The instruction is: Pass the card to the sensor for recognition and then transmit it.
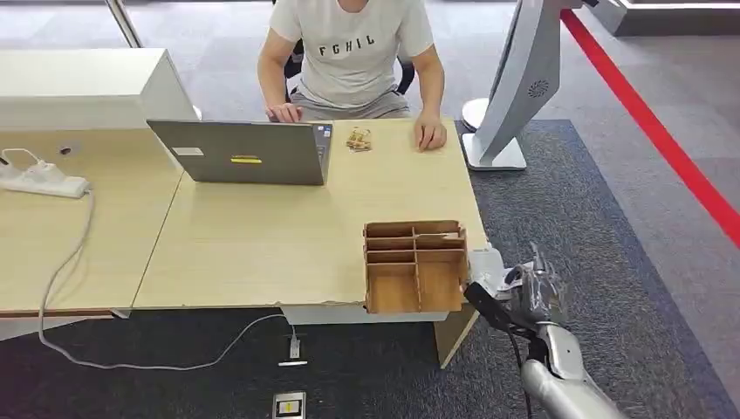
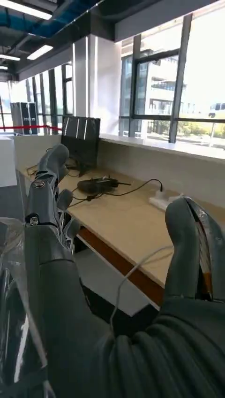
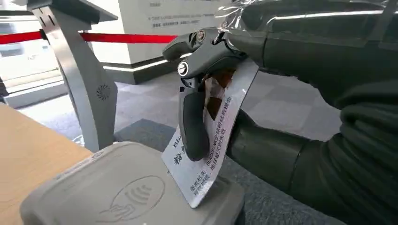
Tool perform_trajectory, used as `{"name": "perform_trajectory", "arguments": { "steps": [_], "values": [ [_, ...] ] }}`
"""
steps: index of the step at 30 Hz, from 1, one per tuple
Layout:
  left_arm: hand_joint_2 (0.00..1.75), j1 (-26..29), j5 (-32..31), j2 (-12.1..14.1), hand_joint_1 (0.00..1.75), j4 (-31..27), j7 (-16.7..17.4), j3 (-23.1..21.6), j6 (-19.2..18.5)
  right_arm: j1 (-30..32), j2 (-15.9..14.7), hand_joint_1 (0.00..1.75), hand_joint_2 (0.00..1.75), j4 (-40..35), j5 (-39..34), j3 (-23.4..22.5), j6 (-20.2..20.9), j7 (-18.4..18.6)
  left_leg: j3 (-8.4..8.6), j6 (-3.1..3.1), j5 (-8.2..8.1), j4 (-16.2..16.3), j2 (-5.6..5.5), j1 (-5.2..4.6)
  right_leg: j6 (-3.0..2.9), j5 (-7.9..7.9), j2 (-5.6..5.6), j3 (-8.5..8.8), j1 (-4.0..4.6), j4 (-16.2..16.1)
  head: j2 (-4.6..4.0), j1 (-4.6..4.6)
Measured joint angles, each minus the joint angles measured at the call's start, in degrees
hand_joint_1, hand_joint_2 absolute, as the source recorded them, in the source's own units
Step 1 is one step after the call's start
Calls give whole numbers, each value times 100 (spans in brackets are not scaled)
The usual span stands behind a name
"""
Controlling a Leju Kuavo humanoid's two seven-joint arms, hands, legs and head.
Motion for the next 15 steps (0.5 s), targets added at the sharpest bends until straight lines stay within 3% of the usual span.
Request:
{"name": "perform_trajectory", "arguments": {
  "steps": [3, 10, 15],
  "values": [
    [175, -37, 30, 0, 0, -2, -9, 37, 0, 179, 13, 175, 175, -554, 61, -96, -4, -216, -14, 0, 5, 0, -3, -2, 1, 1, -2, -9, -1, 3, 0, 0],
    [175, -72, 33, 0, 0, -15, -11, 48, 0, 269, 35, 175, 175, -1475, 90, -208, -7, -275, -29, -1, 5, 1, -3, -2, 1, 1, -2, -31, -1, 4, 0, -2],
    [175, -96, 28, 0, 0, -46, -11, 76, 0, 314, 120, 175, 175, -2137, 155, -347, -5, -631, -48, -1, 5, 1, -2, -2, 0, 1, -2, -49, -1, 6, 0, -2]
  ]
}}
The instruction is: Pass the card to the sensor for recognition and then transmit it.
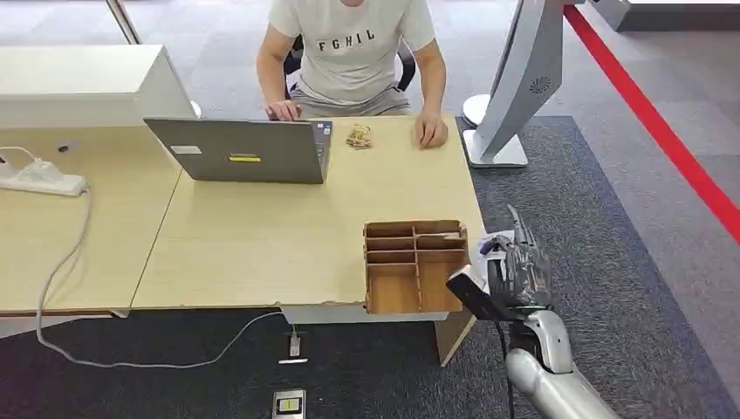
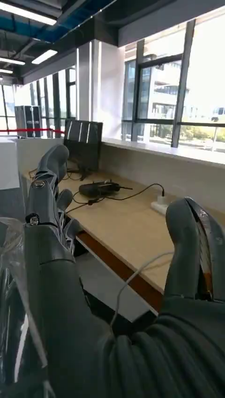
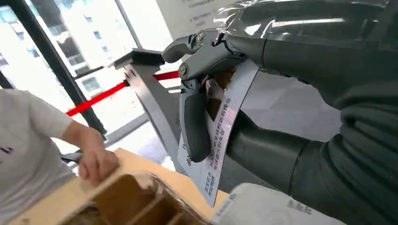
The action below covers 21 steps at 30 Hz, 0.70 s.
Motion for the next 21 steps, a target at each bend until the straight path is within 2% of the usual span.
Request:
{"name": "perform_trajectory", "arguments": {
  "steps": [5, 11, 13, 17, 21],
  "values": [
    [175, -2, -81, 0, 0, 0, 0, 0, 0, -199, 94, 175, 175, -488, 210, -13, 0, 2, -8, 0, 2, 0, 0, 0, -1, 1, -1, -6, 0, 2, 0, 0],
    [175, 33, -179, -2, 0, 0, 0, -57, 0, -613, 258, 175, 175, -739, 459, -15, 0, 63, -10, 1, 4, 1, 1, 0, -1, 3, -2, -9, 0, 2, 0, 2],
    [175, 51, -223, -2, 0, 0, 0, -76, 0, -707, 330, 175, 175, -731, 468, -41, 2, -39, -14, 1, 4, 0, 0, 0, -1, 3, -2, -12, 0, 3, 0, 2],
    [175, 61, -304, -2, 0, 0, 0, -212, 0, -1196, 636, 175, 175, -392, 668, -227, 5, -472, -18, 0, 5, 0, 3, 0, -1, 5, 0, -18, 0, 5, 0, 2],
    [175, 91, -446, -2, 0, 0, 0, -380, 0, -1554, 925, 175, 175, -134, 1110, -219, 9, -481, -21, -2, 8, 1, 2, 1, -1, 6, -1, -24, 1, 7, 0, 0]
  ]
}}
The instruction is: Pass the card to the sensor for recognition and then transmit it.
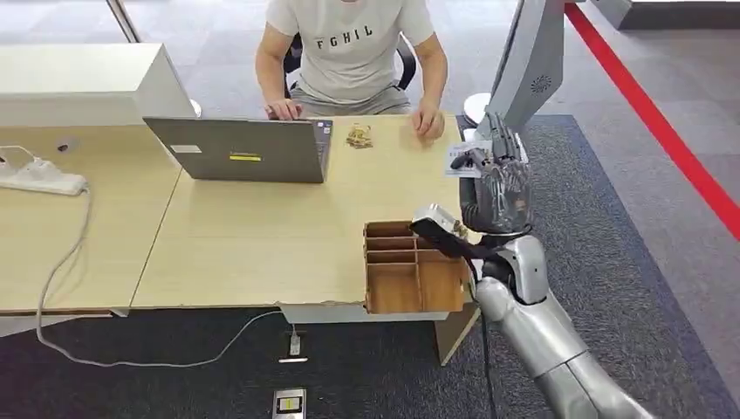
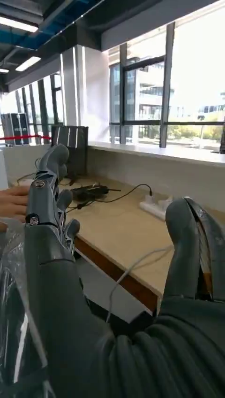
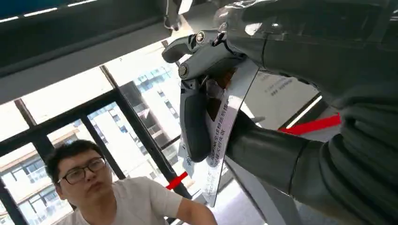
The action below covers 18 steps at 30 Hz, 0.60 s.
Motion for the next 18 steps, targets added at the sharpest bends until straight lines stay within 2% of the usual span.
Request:
{"name": "perform_trajectory", "arguments": {
  "steps": [8, 13, 18],
  "values": [
    [175, 45, 7, 0, 0, 0, 0, -219, 0, -382, 453, 175, 175, 501, 407, 20, 0, 100, -10, 0, 0, -1, -1, 0, 1, 1, 2, -7, 0, 2, 0, 2],
    [175, 78, 24, 0, 0, 4, 0, -297, 0, -747, 966, 175, 175, 1121, 575, 52, 2, 133, -10, -2, 1, -1, 0, 2, 0, 1, 1, -11, 2, 3, 0, 0],
    [175, 117, -28, 0, 0, 18, 0, -398, 0, -941, 1397, 175, 175, 1681, 748, 140, 2, 371, -12, -2, 2, -1, -1, 4, 0, 0, 0, -11, 3, 3, 0, 0]
  ]
}}
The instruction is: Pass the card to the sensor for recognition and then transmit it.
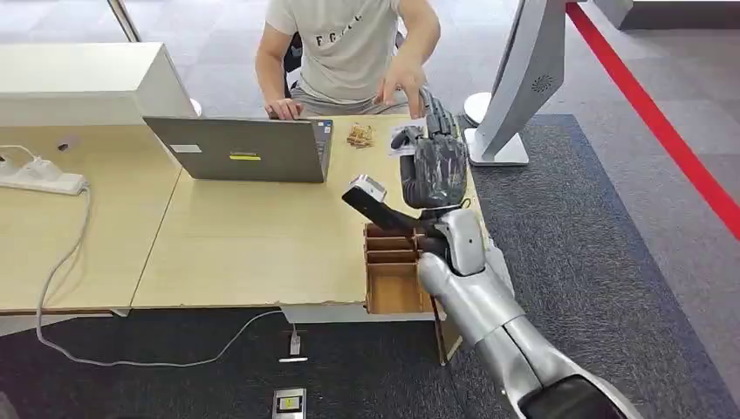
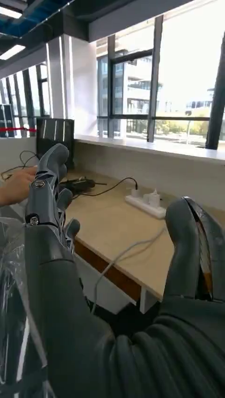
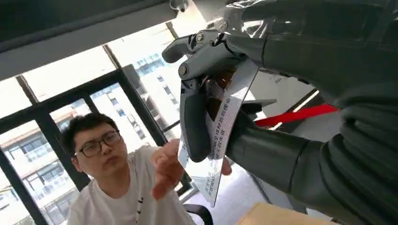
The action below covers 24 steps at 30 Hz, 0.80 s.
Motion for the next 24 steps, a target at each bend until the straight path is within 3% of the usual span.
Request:
{"name": "perform_trajectory", "arguments": {
  "steps": [9, 24],
  "values": [
    [175, 87, 0, -2, 0, 44, 0, -188, 0, -168, 445, 175, 175, 748, 517, 26, -2, 13, -1, 1, -1, 0, 0, -2, 0, 0, 0, -4, -2, -3, 0, 0],
    [175, -25, 420, 0, 0, -18, 0, -251, 0, -405, 546, 175, 175, 1451, 1019, 144, 20, 761, -1, 1, 0, 1, -1, -2, 1, 1, -1, -3, -2, -2, 0, 4]
  ]
}}
